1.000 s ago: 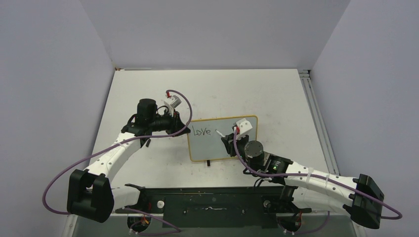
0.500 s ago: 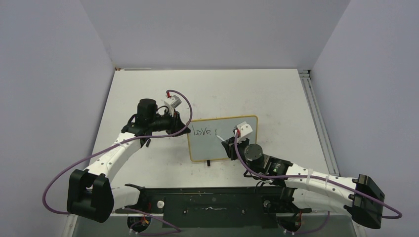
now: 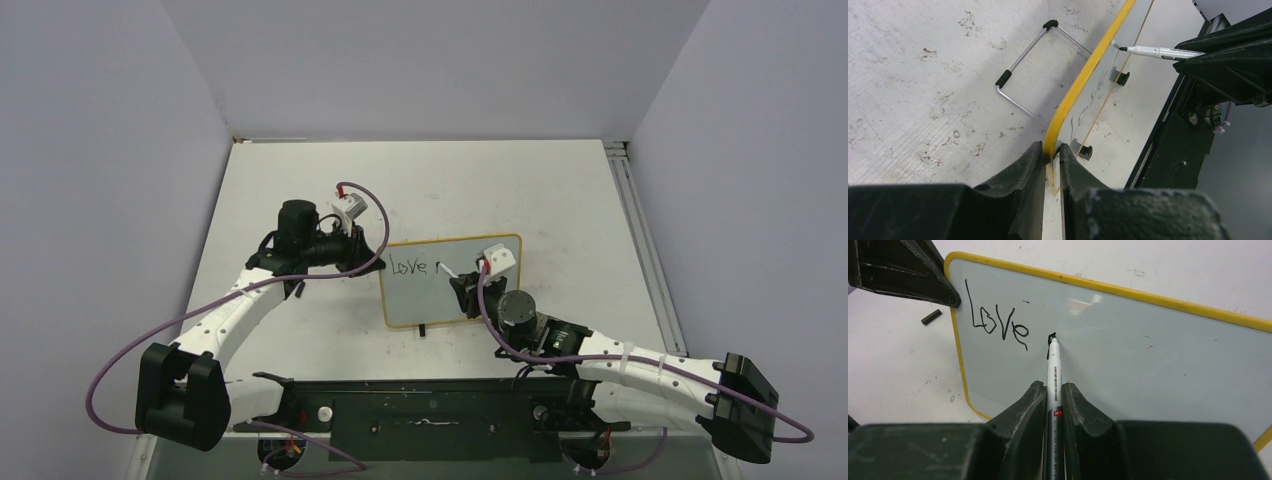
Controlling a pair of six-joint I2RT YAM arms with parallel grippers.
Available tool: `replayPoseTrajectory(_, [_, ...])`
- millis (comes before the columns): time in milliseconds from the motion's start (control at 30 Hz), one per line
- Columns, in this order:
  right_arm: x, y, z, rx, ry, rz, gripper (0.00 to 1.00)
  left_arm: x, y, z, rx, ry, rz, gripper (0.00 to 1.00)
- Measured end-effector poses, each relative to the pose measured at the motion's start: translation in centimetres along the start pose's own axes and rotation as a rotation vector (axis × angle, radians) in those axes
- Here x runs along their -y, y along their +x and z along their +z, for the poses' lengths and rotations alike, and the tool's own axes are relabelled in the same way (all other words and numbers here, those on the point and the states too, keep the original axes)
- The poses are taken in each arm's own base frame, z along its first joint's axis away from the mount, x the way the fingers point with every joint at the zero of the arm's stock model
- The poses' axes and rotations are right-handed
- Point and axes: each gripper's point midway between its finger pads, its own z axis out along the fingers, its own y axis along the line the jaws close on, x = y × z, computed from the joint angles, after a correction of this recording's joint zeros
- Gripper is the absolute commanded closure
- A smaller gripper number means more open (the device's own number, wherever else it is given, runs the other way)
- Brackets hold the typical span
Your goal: Write a sentence on the whiteboard
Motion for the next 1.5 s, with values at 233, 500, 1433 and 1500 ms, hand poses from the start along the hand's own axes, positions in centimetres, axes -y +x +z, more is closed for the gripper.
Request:
replayPoseTrajectory(233, [0.4, -0.3, 0.0, 0.015, 0.023, 0.001, 0.95, 0.0, 0.0, 0.0, -0.001, 0.001, 0.000, 1.00])
replayPoseTrajectory(500, [0.9, -0.5, -0.4, 0.021, 0.051, 0.014, 0.95, 0.1, 0.0, 0.0, -0.001, 0.002, 0.000, 1.00])
replayPoseTrajectory(1433, [0.6, 2.4, -1.0, -0.054, 0.026, 0.050, 0.95, 0.0, 0.1, 0.0, -0.002, -0.001, -0.001, 1.00])
replayPoseTrajectory(1500, [0.6, 2.4, -1.0, -0.054, 0.026, 0.049, 0.95, 0.0, 0.1, 0.0, -0.002, -0.001, -0.001, 1.00])
